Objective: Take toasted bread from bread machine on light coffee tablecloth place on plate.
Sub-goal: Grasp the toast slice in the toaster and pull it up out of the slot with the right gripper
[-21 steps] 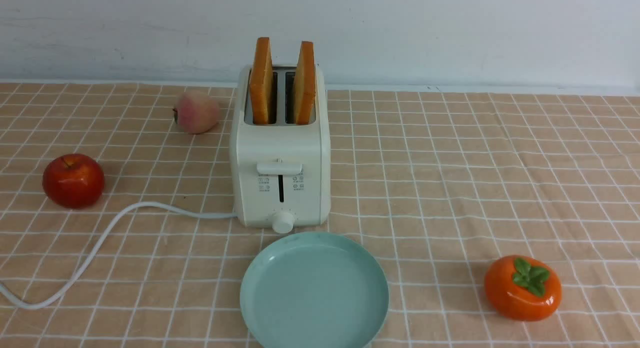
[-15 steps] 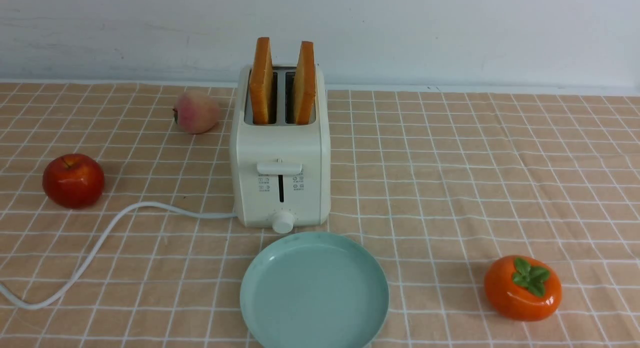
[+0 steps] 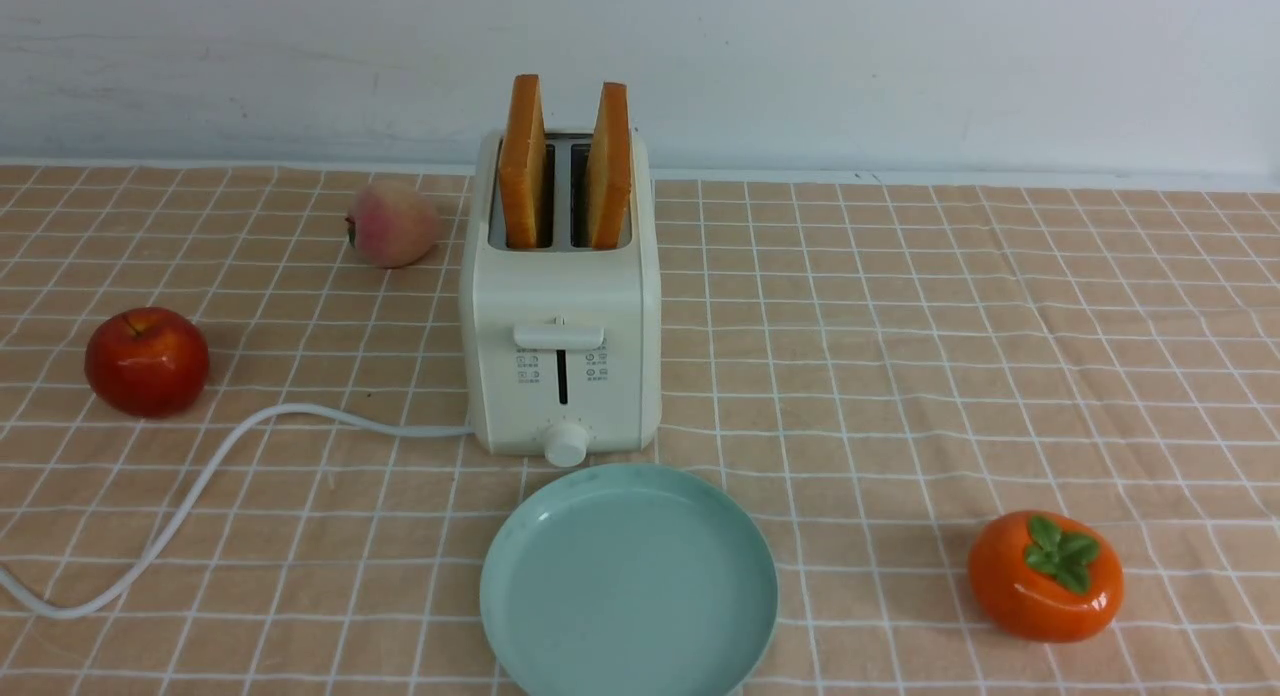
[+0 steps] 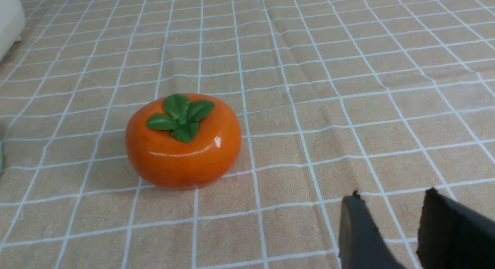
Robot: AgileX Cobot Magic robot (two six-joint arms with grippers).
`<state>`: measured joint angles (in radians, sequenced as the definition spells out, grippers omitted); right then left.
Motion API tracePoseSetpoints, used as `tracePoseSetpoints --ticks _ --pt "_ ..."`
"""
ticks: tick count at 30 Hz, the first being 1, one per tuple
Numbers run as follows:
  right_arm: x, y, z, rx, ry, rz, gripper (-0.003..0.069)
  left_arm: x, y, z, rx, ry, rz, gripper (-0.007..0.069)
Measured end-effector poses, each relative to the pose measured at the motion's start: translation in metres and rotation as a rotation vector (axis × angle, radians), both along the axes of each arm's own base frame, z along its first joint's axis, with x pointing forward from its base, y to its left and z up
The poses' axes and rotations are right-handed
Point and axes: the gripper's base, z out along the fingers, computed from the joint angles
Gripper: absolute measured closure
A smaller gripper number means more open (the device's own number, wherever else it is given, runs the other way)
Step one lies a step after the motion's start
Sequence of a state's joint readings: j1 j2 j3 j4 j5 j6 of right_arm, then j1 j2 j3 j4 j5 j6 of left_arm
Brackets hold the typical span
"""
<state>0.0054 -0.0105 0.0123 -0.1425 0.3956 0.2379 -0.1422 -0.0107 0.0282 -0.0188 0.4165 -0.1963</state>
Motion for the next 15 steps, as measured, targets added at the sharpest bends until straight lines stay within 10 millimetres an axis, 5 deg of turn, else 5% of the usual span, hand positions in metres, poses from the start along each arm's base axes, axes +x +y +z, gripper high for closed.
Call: tracePoseSetpoints --ticks 15 --pt "0.0 -0.0008 0.0001 -0.023 0.0 -0.002 0.0419 0.0 0.0 0.0 0.0 0.0 0.0 0.0387"
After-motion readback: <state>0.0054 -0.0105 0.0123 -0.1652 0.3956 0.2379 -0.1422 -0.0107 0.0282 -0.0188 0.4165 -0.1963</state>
